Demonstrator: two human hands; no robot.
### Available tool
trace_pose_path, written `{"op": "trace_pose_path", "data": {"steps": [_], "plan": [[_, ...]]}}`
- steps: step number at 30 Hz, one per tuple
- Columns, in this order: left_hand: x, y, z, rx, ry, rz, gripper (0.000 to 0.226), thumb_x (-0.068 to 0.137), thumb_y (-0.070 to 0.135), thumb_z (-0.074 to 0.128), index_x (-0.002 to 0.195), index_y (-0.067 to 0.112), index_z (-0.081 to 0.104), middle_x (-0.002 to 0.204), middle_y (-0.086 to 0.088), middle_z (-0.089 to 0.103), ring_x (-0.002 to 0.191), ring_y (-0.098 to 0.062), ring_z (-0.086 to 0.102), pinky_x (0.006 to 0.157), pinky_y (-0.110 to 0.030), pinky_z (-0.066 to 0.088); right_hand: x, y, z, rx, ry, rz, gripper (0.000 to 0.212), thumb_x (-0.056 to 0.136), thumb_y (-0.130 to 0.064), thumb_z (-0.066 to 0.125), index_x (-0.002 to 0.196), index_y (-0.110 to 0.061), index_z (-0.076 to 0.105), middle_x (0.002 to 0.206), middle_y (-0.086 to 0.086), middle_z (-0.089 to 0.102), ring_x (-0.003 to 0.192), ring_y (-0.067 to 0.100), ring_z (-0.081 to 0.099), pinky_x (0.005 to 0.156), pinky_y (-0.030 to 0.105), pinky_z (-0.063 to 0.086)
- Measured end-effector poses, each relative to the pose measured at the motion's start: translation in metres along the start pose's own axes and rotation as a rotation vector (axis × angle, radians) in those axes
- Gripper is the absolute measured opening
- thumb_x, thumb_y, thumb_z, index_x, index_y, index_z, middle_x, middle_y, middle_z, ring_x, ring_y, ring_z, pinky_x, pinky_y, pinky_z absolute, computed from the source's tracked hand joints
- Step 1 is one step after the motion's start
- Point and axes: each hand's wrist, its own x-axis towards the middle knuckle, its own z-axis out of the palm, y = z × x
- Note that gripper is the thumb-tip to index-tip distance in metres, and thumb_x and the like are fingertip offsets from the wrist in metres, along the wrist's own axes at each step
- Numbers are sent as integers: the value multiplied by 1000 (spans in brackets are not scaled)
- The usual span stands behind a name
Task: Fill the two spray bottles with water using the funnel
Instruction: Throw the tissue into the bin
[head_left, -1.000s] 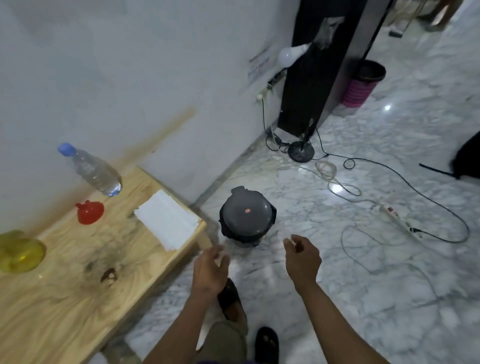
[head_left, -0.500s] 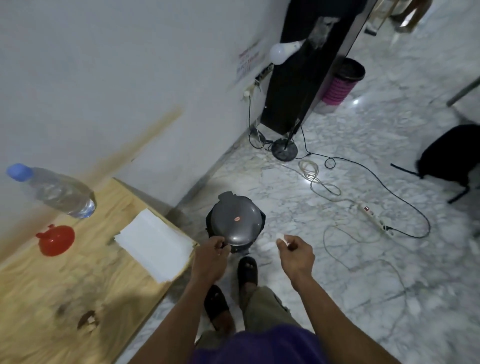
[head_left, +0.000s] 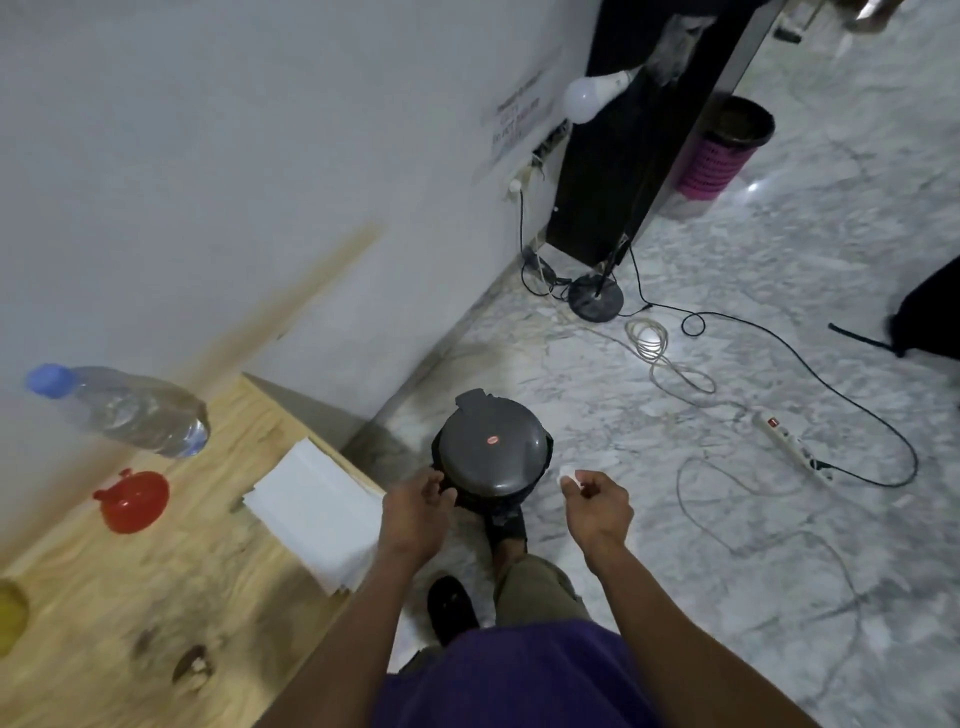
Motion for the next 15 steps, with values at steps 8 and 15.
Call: {"op": "trace_pose_path", "data": {"steps": [8, 15], "plan": [[25, 10, 19, 38, 22, -6, 15, 90, 25, 69, 104, 21, 67, 86, -8, 69, 80, -25, 63, 60, -27, 42, 18, 11, 17, 14, 39, 15, 10, 81, -22, 80, 82, -16, 72, 70, -2, 67, 77, 23, 66, 79, 33, 52], [63, 16, 50, 87, -35, -80, 38, 92, 22, 68, 126, 6, 62, 115, -14, 68, 108, -33, 64, 91, -38, 50, 53, 8, 51, -91, -48, 65, 19, 83, -31, 77, 91, -15, 72, 84, 2, 69, 80, 17, 58, 79, 25, 40]]}}
